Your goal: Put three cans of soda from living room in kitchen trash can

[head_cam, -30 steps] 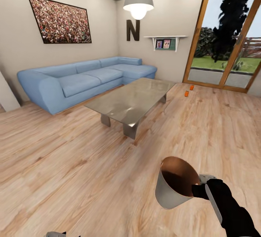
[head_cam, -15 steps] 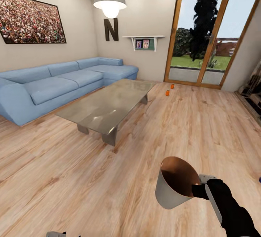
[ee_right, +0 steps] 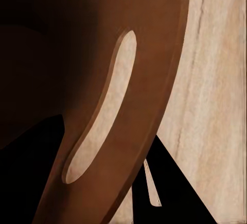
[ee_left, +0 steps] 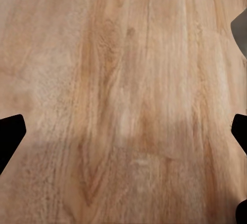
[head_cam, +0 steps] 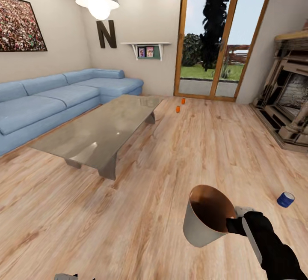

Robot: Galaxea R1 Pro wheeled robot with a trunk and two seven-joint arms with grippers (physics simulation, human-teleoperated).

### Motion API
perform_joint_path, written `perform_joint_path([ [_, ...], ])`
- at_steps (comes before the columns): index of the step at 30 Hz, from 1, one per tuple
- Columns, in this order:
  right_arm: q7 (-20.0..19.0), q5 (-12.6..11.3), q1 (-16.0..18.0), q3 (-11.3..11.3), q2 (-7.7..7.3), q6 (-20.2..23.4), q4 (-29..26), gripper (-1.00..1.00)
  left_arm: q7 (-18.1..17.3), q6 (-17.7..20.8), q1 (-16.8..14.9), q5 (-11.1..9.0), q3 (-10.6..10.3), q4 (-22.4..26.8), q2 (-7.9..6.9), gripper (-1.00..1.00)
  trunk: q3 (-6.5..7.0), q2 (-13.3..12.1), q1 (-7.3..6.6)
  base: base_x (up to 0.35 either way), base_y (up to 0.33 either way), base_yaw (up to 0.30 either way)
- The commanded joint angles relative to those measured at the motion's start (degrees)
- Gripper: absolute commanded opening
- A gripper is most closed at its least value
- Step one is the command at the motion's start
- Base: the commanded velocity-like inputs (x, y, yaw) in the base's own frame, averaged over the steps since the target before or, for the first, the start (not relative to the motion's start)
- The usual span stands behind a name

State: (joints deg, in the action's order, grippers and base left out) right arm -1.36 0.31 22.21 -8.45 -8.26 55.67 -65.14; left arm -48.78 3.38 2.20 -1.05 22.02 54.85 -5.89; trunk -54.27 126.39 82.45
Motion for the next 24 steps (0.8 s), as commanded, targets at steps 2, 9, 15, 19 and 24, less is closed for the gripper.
perform_joint_path([
  [2,-0.4,-0.8,0.0,0.0,0.00,0.0,0.0,-1.00,0.0,0.0,0.0,0.0,0.0,0.0,0.00,1.00,0.01,0.0,0.00,0.005,-0.004,-0.275],
  [9,-0.4,-0.8,0.0,0.0,0.00,0.0,0.0,-1.00,0.0,0.0,0.0,0.0,0.0,0.0,0.00,1.00,0.01,0.0,0.00,0.001,-0.001,-0.276],
  [15,-0.4,-0.8,0.0,0.0,0.00,0.0,0.0,-1.00,0.0,0.0,0.0,0.0,0.0,0.0,0.00,1.00,0.01,0.0,0.00,0.000,0.000,-0.249],
  [19,-0.4,-0.7,0.0,0.0,0.00,0.0,0.0,-1.00,0.0,0.0,0.0,0.0,0.0,0.0,0.00,1.00,0.01,0.0,0.00,0.000,0.000,-0.058],
  [24,-0.4,-0.7,0.0,0.0,0.00,0.0,0.0,-1.00,0.0,0.0,0.0,0.0,0.0,0.0,0.00,1.00,0.01,0.0,0.00,0.000,0.000,-0.021],
])
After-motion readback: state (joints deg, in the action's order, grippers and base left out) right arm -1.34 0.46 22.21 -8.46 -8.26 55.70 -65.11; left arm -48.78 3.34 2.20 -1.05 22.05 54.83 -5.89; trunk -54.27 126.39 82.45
